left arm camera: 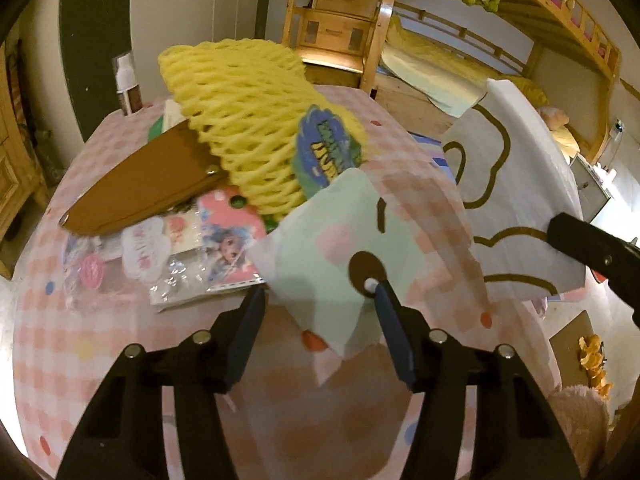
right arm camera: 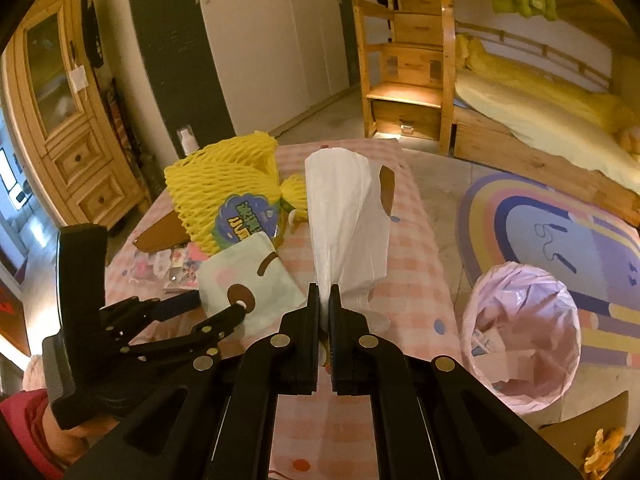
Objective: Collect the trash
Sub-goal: 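Grasp the pale green face-print bag with the left tool while the right tool holds the white bag, then carry both paper bags over the pink-lined bin and open both tools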
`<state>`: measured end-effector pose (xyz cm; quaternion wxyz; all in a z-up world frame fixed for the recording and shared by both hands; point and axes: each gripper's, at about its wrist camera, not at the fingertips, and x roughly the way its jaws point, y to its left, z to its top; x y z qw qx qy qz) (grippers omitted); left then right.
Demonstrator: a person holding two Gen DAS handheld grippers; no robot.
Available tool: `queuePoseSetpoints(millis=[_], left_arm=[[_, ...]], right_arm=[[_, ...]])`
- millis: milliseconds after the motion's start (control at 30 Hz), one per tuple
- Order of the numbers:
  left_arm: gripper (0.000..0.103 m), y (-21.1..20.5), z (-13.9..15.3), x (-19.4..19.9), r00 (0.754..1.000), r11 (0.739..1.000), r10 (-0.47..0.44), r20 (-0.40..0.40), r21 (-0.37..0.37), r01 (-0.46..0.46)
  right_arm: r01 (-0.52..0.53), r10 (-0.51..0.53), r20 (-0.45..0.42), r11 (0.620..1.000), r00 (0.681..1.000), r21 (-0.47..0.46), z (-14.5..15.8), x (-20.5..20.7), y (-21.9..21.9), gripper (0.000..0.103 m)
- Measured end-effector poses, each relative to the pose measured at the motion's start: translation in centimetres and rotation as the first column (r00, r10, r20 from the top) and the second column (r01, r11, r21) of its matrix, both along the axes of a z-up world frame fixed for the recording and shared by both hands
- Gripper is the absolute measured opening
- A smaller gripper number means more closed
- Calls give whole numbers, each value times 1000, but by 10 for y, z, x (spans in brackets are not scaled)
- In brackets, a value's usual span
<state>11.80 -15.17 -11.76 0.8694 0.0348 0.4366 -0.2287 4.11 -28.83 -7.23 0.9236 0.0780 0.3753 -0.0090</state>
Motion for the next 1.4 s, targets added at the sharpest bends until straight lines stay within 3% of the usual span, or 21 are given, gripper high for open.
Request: queuePoseSetpoints(millis=[133, 300, 467, 667, 800, 933, 1067, 1400], left_arm=[[22, -5, 1, -4, 999, 999, -32, -6, -29, 32], [5, 4, 17, -28, 995, 997, -67, 68, -42, 70], [4, 8, 41, -64, 968, 992, -123, 218, 17, 122], [4, -9, 52, -101, 908, 978, -189, 375, 154, 140], [4, -12, 53, -104, 907, 975, -210, 365, 142, 168], [4, -17, 58, -111, 891, 972, -230, 390, 145, 187], [5, -34, 59, -103, 902, 964, -267, 338, 115, 242], [5, -135, 51, -73, 870, 914, -406, 278, 141, 381]], right_arm=[[6, -6, 1, 1000, 1000, 8, 1, -3, -1, 4], [29, -29, 21, 1000, 999, 3, 9, -11, -6, 4], [60, -60, 41, 998, 997, 4, 15, -21, -14, 4], [82, -83, 30, 996, 996, 29, 11, -34, -25, 4], [92, -93, 34, 994, 995, 52, 11, -42, -33, 4], [108, -111, 45, 993, 993, 56, 10, -50, -44, 4], [165, -168, 37, 984, 985, 70, 4, -59, -68, 4], [340, -341, 2, 939, 940, 42, -14, -82, -144, 4]])
